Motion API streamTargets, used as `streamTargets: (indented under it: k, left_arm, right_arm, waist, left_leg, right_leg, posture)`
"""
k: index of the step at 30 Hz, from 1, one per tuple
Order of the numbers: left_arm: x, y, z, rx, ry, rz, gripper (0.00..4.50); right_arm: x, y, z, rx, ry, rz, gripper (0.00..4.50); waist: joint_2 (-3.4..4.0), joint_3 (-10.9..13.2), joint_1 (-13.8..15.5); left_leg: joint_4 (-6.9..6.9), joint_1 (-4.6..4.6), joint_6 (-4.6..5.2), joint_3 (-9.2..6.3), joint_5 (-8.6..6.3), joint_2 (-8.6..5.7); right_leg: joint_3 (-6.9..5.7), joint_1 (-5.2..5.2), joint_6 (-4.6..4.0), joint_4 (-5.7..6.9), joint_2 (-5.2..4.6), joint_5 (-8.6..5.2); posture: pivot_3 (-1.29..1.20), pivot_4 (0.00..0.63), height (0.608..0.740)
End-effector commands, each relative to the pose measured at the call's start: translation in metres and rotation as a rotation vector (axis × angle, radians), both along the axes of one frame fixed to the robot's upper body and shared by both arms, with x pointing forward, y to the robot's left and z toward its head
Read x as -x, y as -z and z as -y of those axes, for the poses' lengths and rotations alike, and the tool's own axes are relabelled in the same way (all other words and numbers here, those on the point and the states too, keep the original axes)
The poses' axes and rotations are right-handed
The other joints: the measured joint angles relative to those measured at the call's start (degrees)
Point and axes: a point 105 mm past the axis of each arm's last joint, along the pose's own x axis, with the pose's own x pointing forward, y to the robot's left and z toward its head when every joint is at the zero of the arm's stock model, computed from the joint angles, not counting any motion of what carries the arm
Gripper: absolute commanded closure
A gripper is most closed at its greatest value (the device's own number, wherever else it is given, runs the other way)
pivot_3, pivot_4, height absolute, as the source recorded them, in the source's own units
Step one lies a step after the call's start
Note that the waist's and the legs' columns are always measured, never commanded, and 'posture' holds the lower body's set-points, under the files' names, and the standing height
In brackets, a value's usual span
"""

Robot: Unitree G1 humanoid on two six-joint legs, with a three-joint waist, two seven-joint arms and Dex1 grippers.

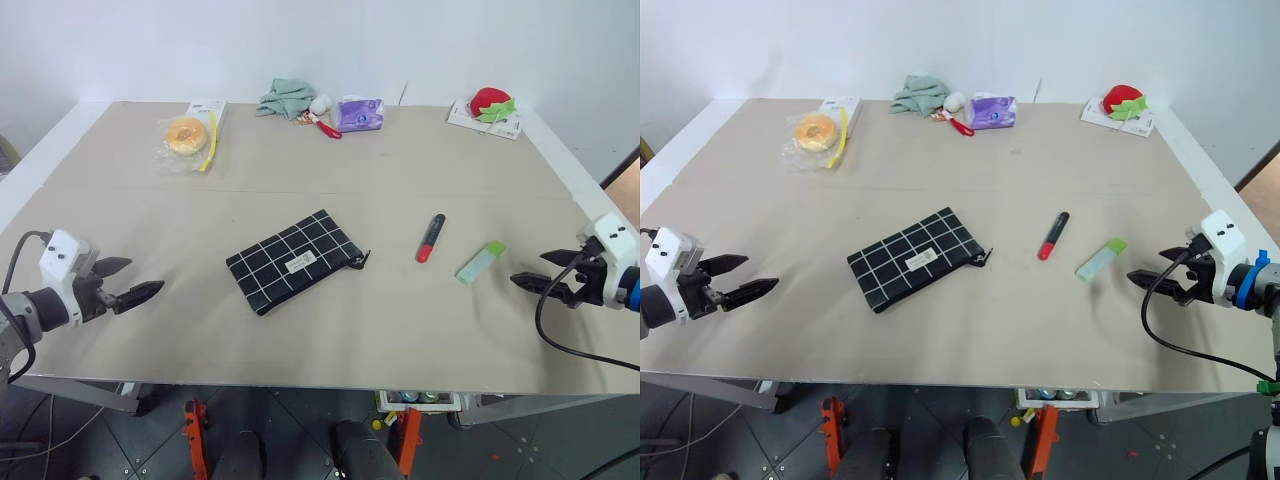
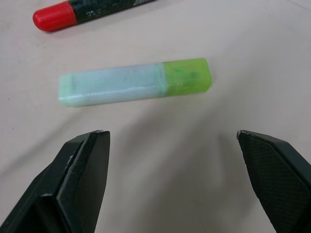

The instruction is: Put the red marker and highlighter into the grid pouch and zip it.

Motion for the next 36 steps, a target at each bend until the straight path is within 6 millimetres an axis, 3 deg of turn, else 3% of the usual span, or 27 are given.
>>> streamTargets:
  k: [1, 2, 3, 4, 6, 9, 11, 13, 15, 19, 24, 30, 36]
  left_arm:
    - [-0.008, -0.024, 0.004, -0.02, 0.0, 0.129, 0.08]
    - [-0.01, -0.026, 0.005, -0.024, 0.0, 0.148, 0.08]
    - [-0.015, -0.029, 0.011, -0.058, 0.016, 0.203, 0.08]
    - [-0.02, -0.033, 0.018, -0.088, 0.032, 0.262, 0.0]
    - [-0.027, -0.036, 0.034, -0.14, 0.074, 0.35, 0.0]
    - [-0.034, -0.036, 0.053, -0.22, 0.122, 0.469, 0.0]
    - [-0.036, -0.031, 0.068, -0.292, 0.178, 0.531, 0.0]
    - [-0.037, -0.028, 0.082, -0.361, 0.236, 0.596, 0.0]
    - [-0.036, -0.026, 0.093, -0.42, 0.285, 0.656, 0.0]
    - [-0.03, -0.015, 0.109, -0.555, 0.408, 0.761, 0.0]
    - [-0.016, 0.005, 0.119, -0.728, 0.577, 0.876, 0.0]
    - [-0.006, 0.03, 0.126, -0.862, 0.739, 0.992, 0.0]
    - [-0.016, 0.042, 0.138, -0.894, 0.765, 1.052, 0.0]
  right_arm:
    - [-0.007, -0.041, -0.025, -0.075, -0.097, 0.17, 0.0]
    - [-0.008, -0.047, -0.032, -0.094, -0.121, 0.195, 0.0]
    - [-0.013, -0.057, -0.063, -0.156, -0.199, 0.241, 0.0]
    - [-0.018, -0.063, -0.089, -0.192, -0.248, 0.283, 0.39]
    - [-0.024, -0.067, -0.134, -0.25, -0.314, 0.325, 0.69]
    - [-0.035, -0.056, -0.185, -0.295, -0.341, 0.323, 2.11]
    - [-0.043, -0.043, -0.217, -0.293, -0.346, 0.313, 3.31]
    - [-0.053, -0.031, -0.239, -0.303, -0.326, 0.297, 4.24]
    - [-0.058, -0.017, -0.254, -0.278, -0.317, 0.271, 4.41]
    - [-0.068, 0.017, -0.264, -0.173, -0.274, 0.199, 4.41]
    - [-0.073, 0.054, -0.254, -0.057, -0.197, 0.108, 4.41]
    - [-0.075, 0.062, -0.255, -0.015, -0.202, 0.115, 4.41]
    - [-0.074, 0.061, -0.261, -0.027, -0.211, 0.118, 4.41]
  waist:
    - [0.0, 0.0, -0.02]
    - [0.0, 0.0, -0.04]
    - [-0.01, 0.0, -0.16]
    - [-0.02, -0.01, -0.2]
    - [-0.03, -0.02, -0.31]
    - [-0.05, -0.03, -0.12]
    - [-0.09, -0.06, 0.02]
    - [-0.11, -0.07, 0.06]
    - [-0.11, -0.07, 0.21]
    - [-0.13, -0.08, 0.39]
    - [-0.2, -0.15, 0.28]
    - [-0.25, -0.29, 0.43]
    - [-0.24, -0.41, 0.45]
  left_leg:
    - [0.02, 0.0, 0.0, 0.0, 0.0, 0.0]
    - [0.05, 0.0, 0.0, 0.0, 0.0, 0.0]
    - [0.11, 0.03, 0.0, 0.0, 0.0, 0.0]
    - [0.15, 0.08, 0.0, 0.0, 0.0, 0.01]
    - [0.18, 0.15, 0.02, -0.01, 0.02, 0.03]
    - [0.17, 0.35, 0.0, -0.09, 0.12, 0.09]
    - [0.17, 0.31, 0.01, -0.18, 0.15, 0.08]
    - [0.17, 0.25, 0.01, -0.19, 0.15, 0.04]
    - [0.17, 0.09, 0.01, -0.23, 0.15, 0.02]
    - [0.17, -0.14, 0.02, -0.26, 0.14, -0.08]
    - [0.13, -0.1, 0.04, -0.27, 0.13, -0.07]
    - [0.15, 0.26, 0.24, -0.28, 0.27, -0.06]
    - [0.16, 0.73, 0.29, -0.29, 0.3, -0.06]
  right_leg:
    - [0.0, 0.0, 0.0, 0.03, 0.0, 0.0]
    - [0.0, 0.0, 0.01, 0.07, 0.0, 0.01]
    - [0.01, 0.0, 0.01, 0.16, 0.01, 0.01]
    - [0.02, 0.01, 0.0, 0.26, 0.04, 0.02]
    - [0.04, 0.04, -0.02, 0.34, 0.09, 0.03]
    - [0.05, 0.19, -0.08, 0.42, 0.22, 0.13]
    - [0.07, 0.22, -0.06, 0.41, 0.26, 0.13]
    - [0.09, 0.19, -0.04, 0.41, 0.24, 0.11]
    - [0.09, 0.1, -0.11, 0.4, 0.22, 0.15]
    - [0.05, -0.06, -0.33, 0.4, 0.09, 0.29]
    - [-0.01, -0.06, -0.37, 0.4, 0.09, 0.26]
    - [-0.09, 0.3, -0.03, 0.39, 0.08, 0.16]
    - [-0.11, 0.8, 0.01, 0.38, 0.08, 0.17]
  posture:
    - [0.0, 0.15, 0.734]
    - [0.0, 0.15, 0.734]
    - [0.0, 0.15, 0.734]
    - [0.0, 0.15, 0.734]
    - [0.0, 0.15, 0.734]
    - [0.0, 0.15, 0.734]
    - [0.0, 0.15, 0.734]
    - [0.0, 0.15, 0.734]
    - [0.0, 0.15, 0.734]
    - [0.0, 0.15, 0.734]
    - [0.0, 0.15, 0.734]
    - [0.0, 0.15, 0.734]
    - [0.0, 0.15, 0.734]
